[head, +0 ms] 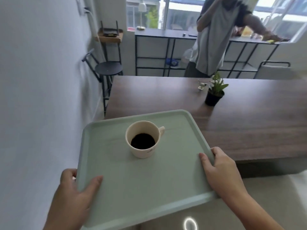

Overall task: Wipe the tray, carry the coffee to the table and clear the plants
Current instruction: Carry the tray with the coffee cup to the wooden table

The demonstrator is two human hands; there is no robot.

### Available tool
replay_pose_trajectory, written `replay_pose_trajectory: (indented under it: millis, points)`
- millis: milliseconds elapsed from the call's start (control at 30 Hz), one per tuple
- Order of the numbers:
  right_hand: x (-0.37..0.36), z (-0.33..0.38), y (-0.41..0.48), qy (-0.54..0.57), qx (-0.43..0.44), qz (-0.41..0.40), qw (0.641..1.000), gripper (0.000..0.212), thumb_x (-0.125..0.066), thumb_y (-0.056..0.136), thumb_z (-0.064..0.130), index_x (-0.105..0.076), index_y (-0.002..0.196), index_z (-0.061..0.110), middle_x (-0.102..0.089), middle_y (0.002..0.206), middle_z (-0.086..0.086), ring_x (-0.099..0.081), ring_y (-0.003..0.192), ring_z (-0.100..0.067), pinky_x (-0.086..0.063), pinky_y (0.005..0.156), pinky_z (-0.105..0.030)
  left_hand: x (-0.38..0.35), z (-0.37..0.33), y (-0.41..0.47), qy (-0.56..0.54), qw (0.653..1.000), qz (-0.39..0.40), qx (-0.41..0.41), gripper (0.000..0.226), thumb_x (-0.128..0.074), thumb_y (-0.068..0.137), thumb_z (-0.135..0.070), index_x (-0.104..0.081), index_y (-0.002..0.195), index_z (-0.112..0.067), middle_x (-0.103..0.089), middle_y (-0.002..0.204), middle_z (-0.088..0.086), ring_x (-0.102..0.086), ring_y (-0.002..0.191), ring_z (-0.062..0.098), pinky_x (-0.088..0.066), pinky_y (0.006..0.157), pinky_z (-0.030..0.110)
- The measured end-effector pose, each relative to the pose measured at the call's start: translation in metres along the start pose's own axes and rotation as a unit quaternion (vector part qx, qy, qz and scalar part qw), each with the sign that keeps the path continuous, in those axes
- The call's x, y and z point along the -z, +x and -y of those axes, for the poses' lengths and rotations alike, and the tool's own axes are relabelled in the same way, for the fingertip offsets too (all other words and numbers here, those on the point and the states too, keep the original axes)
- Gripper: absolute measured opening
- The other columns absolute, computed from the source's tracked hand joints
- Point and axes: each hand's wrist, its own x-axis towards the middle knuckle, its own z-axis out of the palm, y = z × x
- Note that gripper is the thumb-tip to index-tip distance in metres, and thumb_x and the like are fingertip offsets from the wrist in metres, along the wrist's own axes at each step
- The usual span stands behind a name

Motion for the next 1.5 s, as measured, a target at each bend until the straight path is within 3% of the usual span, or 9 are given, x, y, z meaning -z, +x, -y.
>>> replay_pose_trajectory:
  millis: [200, 333, 533, 700, 933, 1133, 1267, 1400, 1500]
  points:
    - [-0.026, 0.001, 0.066, -0.003, -0.051, -0.032, 0.998, 0.013, -0.059, 0.094, 0.038, -0.058, 0.089, 0.026, -0.068, 0.079, 0.013, -0.062, 0.074, 0.000, -0.044, 0.058, -0.024, -0.051, -0.025, 0.103, 0.009, 0.998, 0.057, -0.018, 0.041, -0.082, 0.074, -0.033, -0.045, 0.090, -0.024, -0.067, 0.079, -0.007, -0.062, 0.068, 0.016, -0.043, 0.057, 0.032]
    - [-0.037, -0.002, 0.101, -0.011, -0.077, -0.046, 0.996, 0.013, -0.060, 0.094, 0.036, -0.058, 0.088, 0.025, -0.066, 0.077, 0.016, -0.059, 0.073, 0.006, -0.041, 0.057, -0.015, -0.077, -0.039, 0.147, 0.015, 0.995, 0.088, -0.038, 0.041, -0.079, 0.076, -0.036, -0.044, 0.094, -0.025, -0.065, 0.082, -0.009, -0.063, 0.071, 0.011, -0.045, 0.056, 0.031]
    - [-0.047, -0.019, 0.141, -0.002, -0.108, -0.050, 0.993, 0.013, -0.059, 0.095, 0.036, -0.059, 0.089, 0.024, -0.067, 0.078, 0.014, -0.063, 0.073, -0.002, -0.045, 0.057, -0.026, -0.120, -0.052, 0.185, 0.020, 0.991, 0.117, -0.054, 0.030, -0.072, 0.084, -0.034, -0.045, 0.095, -0.025, -0.063, 0.082, -0.009, -0.061, 0.071, 0.003, -0.042, 0.054, 0.024]
    - [-0.058, -0.041, 0.177, -0.005, -0.108, -0.049, 0.993, 0.014, -0.057, 0.097, 0.031, -0.055, 0.086, 0.021, -0.066, 0.077, 0.007, -0.062, 0.070, -0.008, -0.044, 0.056, -0.033, -0.157, -0.060, 0.196, 0.031, 0.991, 0.114, -0.059, 0.015, -0.056, 0.095, -0.018, -0.041, 0.092, -0.020, -0.063, 0.074, -0.006, -0.060, 0.066, 0.006, -0.041, 0.052, 0.027]
    - [-0.069, -0.068, 0.234, -0.040, -0.080, -0.060, 0.994, 0.021, -0.058, 0.096, 0.012, -0.051, 0.077, 0.011, -0.059, 0.072, -0.003, -0.056, 0.073, -0.034, -0.041, 0.068, -0.044, -0.197, -0.078, 0.204, 0.184, 0.976, 0.061, -0.094, 0.017, -0.047, 0.095, -0.027, -0.034, 0.086, -0.023, -0.057, 0.067, -0.002, -0.059, 0.061, 0.030, -0.041, 0.055, 0.040]
    - [-0.076, -0.084, 0.264, -0.063, -0.071, -0.052, 0.994, 0.016, -0.060, 0.094, 0.015, -0.050, 0.082, 0.015, -0.057, 0.077, 0.001, -0.047, 0.077, -0.024, -0.029, 0.074, -0.041, -0.220, -0.081, 0.209, 0.277, 0.952, 0.049, -0.123, 0.017, -0.048, 0.094, -0.030, -0.038, 0.088, -0.018, -0.065, 0.078, 0.008, -0.067, 0.069, 0.036, -0.048, 0.056, 0.042]
    - [-0.080, -0.093, 0.267, -0.055, -0.046, -0.044, 0.996, 0.013, -0.062, 0.092, 0.018, -0.049, 0.091, 0.020, -0.058, 0.083, 0.003, -0.050, 0.081, -0.021, -0.025, 0.077, -0.037, -0.223, -0.085, 0.213, 0.311, 0.940, 0.041, -0.133, 0.017, -0.050, 0.094, -0.027, -0.039, 0.086, -0.016, -0.060, 0.075, 0.007, -0.065, 0.063, 0.037, -0.046, 0.051, 0.041]
    - [-0.076, -0.093, 0.265, -0.066, -0.023, -0.033, 0.997, 0.018, -0.063, 0.092, 0.018, -0.046, 0.091, 0.023, -0.055, 0.081, 0.005, -0.046, 0.078, -0.018, -0.023, 0.075, -0.034, -0.223, -0.091, 0.209, 0.357, 0.923, 0.043, -0.137, 0.016, -0.057, 0.092, -0.023, -0.047, 0.090, -0.010, -0.051, 0.086, 0.010, -0.061, 0.057, 0.037, -0.049, 0.045, 0.042]
    - [-0.073, -0.094, 0.262, -0.116, -0.020, -0.039, 0.992, 0.015, -0.068, 0.089, 0.017, -0.055, 0.096, 0.015, -0.057, 0.088, -0.001, -0.047, 0.082, -0.023, -0.033, 0.076, -0.040, -0.223, -0.092, 0.216, 0.353, 0.924, 0.037, -0.140, 0.028, -0.061, 0.089, -0.022, -0.052, 0.110, -0.005, -0.049, 0.104, 0.014, -0.063, 0.083, 0.037, -0.055, 0.064, 0.046]
